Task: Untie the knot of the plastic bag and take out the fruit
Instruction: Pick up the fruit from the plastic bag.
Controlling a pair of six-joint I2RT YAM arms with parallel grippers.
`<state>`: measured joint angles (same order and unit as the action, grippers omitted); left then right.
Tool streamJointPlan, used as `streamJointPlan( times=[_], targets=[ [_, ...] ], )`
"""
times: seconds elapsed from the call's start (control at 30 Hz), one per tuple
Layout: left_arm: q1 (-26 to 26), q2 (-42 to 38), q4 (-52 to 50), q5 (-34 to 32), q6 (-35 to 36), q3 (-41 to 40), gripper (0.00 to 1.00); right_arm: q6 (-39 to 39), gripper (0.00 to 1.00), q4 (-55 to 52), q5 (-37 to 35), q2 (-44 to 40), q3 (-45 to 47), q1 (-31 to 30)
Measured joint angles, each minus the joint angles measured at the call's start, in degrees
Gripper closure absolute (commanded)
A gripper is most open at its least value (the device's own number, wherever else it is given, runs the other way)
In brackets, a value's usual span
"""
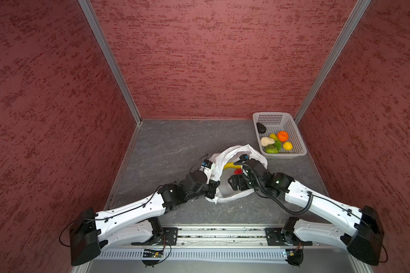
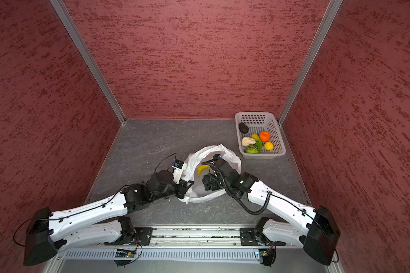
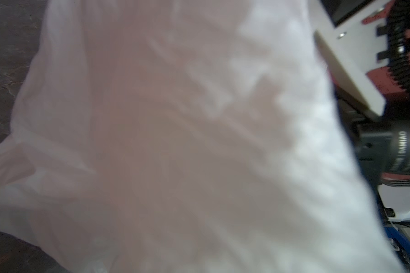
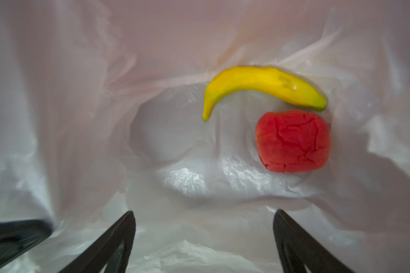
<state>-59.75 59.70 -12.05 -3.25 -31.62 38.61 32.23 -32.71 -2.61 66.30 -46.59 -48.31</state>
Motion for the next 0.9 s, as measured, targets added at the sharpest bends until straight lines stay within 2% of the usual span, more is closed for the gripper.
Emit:
streamJointPlan(
  times=[0.2,0.33,0.6,0.9],
  targets=[
    [-3.17,3.41,1.84,-0.63,0.48,-0.20,1.00,5.53,0.07,-1.86,-2.51,0.68,7.58,-0.04],
    [-4.35,4.59,2.91,-0.79,0.68,-0.15,1.00,8.55,0.04,-3.78,-4.46,0.70,9.38,-0.04],
    [-4.87,6.05,4.24,-0.55,1.86,0.61,1.00,14.82,0.02,-2.58,-6.43,3.39,4.42,-0.04],
    [-5.75,8.28,4.81,0.22,2.93,1.92,1.00,23.58,0.02,-1.05,-13.70,12.20,-0.59,-0.02]
  ],
)
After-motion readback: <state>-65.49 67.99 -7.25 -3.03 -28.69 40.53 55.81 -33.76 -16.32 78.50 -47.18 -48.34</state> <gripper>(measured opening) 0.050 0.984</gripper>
